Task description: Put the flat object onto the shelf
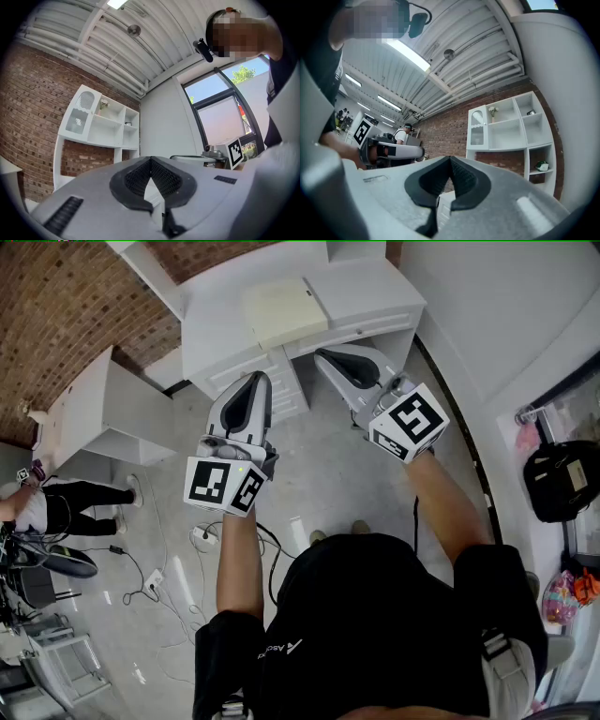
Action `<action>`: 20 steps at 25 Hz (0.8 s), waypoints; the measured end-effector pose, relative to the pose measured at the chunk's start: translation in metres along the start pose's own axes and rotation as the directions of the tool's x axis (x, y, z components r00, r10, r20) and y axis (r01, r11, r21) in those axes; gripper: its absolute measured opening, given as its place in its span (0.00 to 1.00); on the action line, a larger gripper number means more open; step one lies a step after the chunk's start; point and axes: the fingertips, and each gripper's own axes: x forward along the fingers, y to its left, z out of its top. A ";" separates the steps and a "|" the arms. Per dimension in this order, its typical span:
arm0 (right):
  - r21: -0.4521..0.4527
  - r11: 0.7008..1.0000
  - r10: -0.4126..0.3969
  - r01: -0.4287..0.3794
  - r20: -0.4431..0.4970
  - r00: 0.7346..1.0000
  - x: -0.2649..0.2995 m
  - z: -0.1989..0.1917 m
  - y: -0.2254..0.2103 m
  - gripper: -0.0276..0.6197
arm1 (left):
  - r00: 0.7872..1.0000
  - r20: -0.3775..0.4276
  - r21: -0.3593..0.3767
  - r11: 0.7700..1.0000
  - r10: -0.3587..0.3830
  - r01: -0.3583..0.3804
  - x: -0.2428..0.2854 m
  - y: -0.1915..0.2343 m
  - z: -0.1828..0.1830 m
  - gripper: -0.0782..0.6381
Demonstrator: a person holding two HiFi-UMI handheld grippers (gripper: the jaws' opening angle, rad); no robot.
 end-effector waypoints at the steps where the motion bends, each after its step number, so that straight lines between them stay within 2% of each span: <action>1: 0.001 1.000 0.001 -0.001 0.000 1.000 0.000 0.000 -0.001 0.04 | 1.000 -0.002 0.001 1.000 0.001 -0.001 0.001 0.000 0.000 0.11; 9: -0.020 1.000 0.001 -0.001 -0.001 1.000 -0.010 -0.003 -0.021 0.04 | 1.000 -0.022 0.015 1.000 0.019 -0.018 0.018 -0.003 -0.005 0.10; 15: -0.041 0.999 0.004 -0.004 0.015 1.000 -0.036 -0.009 -0.041 0.05 | 0.998 -0.045 0.028 0.998 0.049 -0.048 0.033 -0.019 -0.022 0.11; 20: -0.067 0.998 0.010 -0.009 0.006 1.000 -0.048 -0.022 -0.059 0.05 | 0.992 -0.046 -0.002 0.993 0.114 -0.115 0.042 -0.008 -0.036 0.11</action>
